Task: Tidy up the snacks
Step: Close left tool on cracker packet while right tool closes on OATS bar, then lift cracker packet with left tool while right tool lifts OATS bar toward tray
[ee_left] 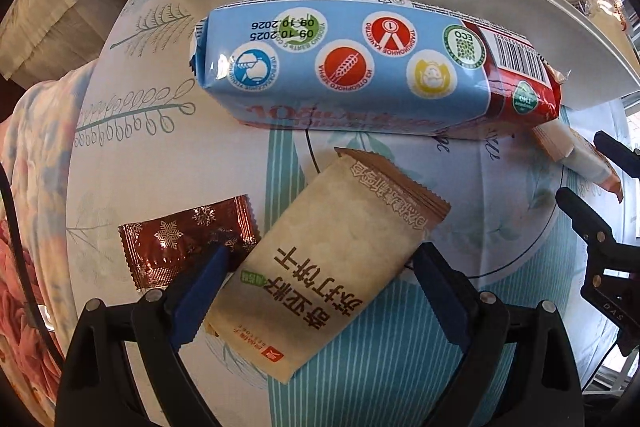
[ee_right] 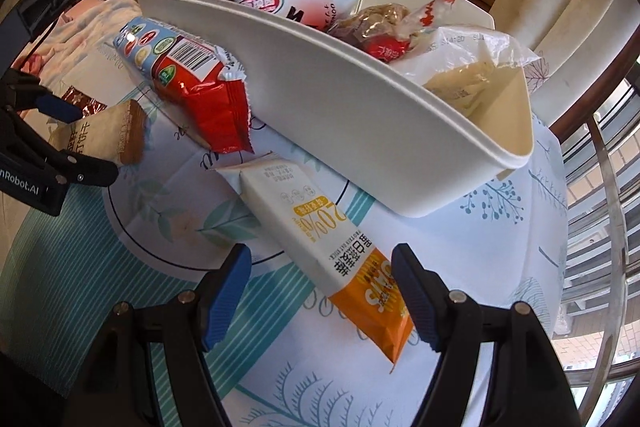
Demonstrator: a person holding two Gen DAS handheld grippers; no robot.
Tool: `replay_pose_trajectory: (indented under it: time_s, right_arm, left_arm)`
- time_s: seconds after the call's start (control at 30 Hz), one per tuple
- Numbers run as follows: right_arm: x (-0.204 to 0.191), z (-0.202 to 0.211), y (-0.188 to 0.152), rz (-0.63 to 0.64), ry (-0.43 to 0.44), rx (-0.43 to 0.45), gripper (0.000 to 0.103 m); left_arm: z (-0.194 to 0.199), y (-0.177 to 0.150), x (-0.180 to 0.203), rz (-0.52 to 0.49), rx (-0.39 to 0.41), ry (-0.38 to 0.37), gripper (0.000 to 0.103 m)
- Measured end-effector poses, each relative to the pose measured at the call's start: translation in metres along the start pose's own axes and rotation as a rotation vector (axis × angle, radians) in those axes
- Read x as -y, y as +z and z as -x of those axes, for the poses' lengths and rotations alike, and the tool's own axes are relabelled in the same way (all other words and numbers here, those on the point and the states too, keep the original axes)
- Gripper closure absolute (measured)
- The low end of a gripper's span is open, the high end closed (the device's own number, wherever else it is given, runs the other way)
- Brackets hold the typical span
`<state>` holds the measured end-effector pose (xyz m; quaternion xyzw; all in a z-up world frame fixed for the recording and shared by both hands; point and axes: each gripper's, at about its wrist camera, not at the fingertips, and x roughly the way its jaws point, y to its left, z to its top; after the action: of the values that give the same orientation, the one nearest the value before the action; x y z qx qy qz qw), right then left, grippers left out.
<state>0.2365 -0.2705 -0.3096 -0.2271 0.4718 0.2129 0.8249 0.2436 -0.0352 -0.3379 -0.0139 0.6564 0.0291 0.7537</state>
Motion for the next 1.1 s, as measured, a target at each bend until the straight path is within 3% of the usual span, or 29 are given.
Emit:
replay_pose_trajectory:
  time_s: [0.27,0.33,0.4,0.67,1.1]
  right_arm:
    - [0.016,-0.011,-0.001,-0.12,0.065,-0.014,0.03]
    - [0.017,-0.011,-0.001,-0.123,0.071,-0.012,0.034]
    - [0.018,-0.011,0.0,-0.123,0.072,-0.007,0.046]
    - [0.006,-0.007,0.005,-0.115,0.079,-0.026,0.059]
    - [-0.009,0.015,-0.009,-0.195,0.153,-0.079,0.062]
  left_arm:
    - [0.013,-0.013,0.008,0.005,0.021,-0.022,0.039]
    - [0.016,-0.016,0.01,0.01,0.022,-0.022,0.042]
    - [0.019,-0.023,0.013,0.014,0.02,-0.022,0.046]
    - [0.029,-0.044,0.014,0.042,0.007,-0.029,0.047]
    - [0.082,-0.07,-0.003,0.113,0.046,-0.068,0.047]
